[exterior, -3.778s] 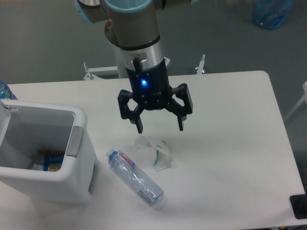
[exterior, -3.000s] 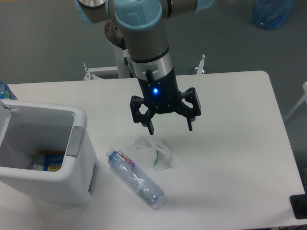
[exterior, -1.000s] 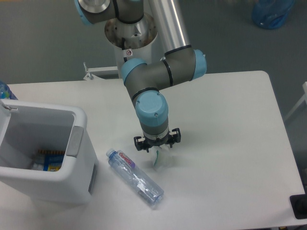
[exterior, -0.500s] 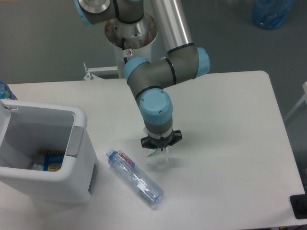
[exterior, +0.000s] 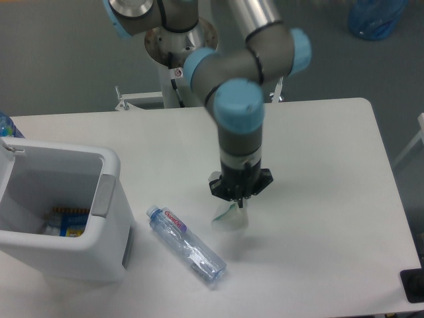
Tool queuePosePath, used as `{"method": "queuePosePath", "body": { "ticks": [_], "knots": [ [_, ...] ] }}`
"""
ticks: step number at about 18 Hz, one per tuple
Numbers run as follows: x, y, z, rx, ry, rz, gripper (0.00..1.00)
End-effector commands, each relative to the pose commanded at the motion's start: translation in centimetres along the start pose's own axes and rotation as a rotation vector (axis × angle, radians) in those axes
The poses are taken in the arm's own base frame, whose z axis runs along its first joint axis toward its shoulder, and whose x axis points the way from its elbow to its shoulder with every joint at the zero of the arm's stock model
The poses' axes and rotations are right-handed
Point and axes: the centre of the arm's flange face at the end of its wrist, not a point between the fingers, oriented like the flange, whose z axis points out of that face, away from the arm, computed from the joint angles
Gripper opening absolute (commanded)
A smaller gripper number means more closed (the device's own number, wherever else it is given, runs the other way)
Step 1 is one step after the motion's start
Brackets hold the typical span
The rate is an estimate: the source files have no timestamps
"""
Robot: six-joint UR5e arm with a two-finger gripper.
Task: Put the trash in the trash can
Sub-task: 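Lift the wrapper and carry it over the white trash bin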
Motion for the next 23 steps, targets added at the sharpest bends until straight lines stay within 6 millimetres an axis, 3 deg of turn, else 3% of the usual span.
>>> {"method": "queuePosePath", "body": {
  "ticks": [4,7,13,17,23],
  "knots": [
    [1.4,-0.5,-5.0,0.120,0.197,-0.031,0.00],
    [3.6,-0.4,-8.0,0.179,0.285,0.000,0.00],
    [9.2,0.8,-11.6,0.227,0.493,0.064,0.00],
    [14.4,2.4,-10.8,0.178,0.540,0.111,0.00],
    [20.1,3.9,-7.7,0.099,0.593,0.184,0.01]
  ]
}}
